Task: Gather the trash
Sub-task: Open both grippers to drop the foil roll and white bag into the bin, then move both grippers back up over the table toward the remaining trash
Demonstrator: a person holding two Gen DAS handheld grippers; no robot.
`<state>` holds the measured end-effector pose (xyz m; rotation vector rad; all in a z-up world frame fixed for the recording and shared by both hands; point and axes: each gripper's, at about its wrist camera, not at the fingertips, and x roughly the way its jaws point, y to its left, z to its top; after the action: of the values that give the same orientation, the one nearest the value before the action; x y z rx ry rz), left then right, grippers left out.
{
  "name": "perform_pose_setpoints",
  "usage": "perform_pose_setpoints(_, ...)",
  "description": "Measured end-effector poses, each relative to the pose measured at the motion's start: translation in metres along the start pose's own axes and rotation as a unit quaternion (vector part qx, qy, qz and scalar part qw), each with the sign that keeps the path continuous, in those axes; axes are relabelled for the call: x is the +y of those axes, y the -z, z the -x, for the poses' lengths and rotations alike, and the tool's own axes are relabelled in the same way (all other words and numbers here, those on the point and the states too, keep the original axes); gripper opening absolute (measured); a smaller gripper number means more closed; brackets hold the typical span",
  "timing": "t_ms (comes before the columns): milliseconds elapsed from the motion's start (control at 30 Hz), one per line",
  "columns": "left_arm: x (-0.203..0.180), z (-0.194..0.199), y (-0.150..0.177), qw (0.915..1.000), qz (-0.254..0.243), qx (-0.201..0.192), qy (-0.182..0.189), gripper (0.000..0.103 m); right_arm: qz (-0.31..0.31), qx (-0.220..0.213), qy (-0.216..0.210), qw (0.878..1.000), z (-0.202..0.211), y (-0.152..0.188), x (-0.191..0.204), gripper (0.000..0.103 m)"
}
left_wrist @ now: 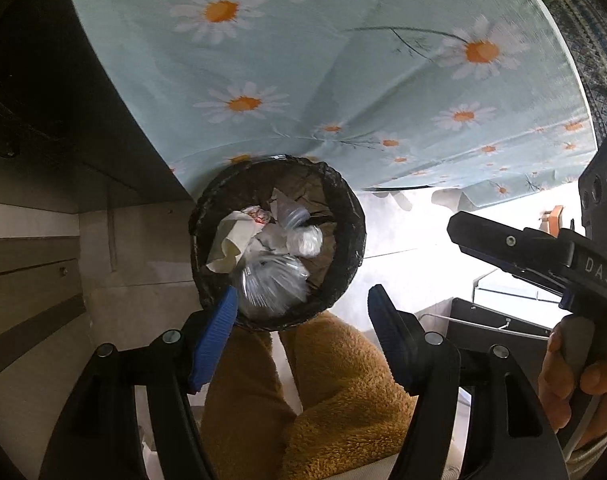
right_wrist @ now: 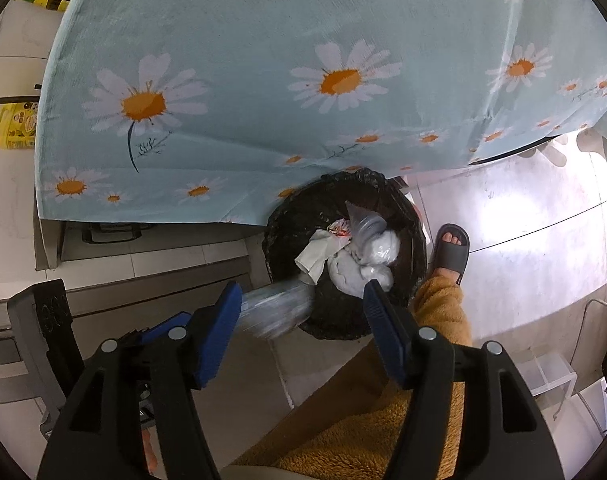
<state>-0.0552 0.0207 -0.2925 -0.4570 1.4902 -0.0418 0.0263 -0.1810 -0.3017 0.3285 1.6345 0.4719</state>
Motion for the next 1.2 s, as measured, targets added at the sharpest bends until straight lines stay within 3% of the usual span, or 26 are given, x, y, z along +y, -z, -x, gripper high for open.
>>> perform_pose_setpoints(533,0.006,0.038,-0.001,0.9991,0.012,-0.041,0.004,0.066,0.019,-0.015,-0.003,1.000,0.020,0.002,0.027,0.064)
perform_pose_setpoints(1200,-0.014,0.156,-0.001,0.9824,-0.053,-0.178,0.023,0.066,0.068,-0.146,-0.002,0.987,0.128,0.021,0.084,0.068)
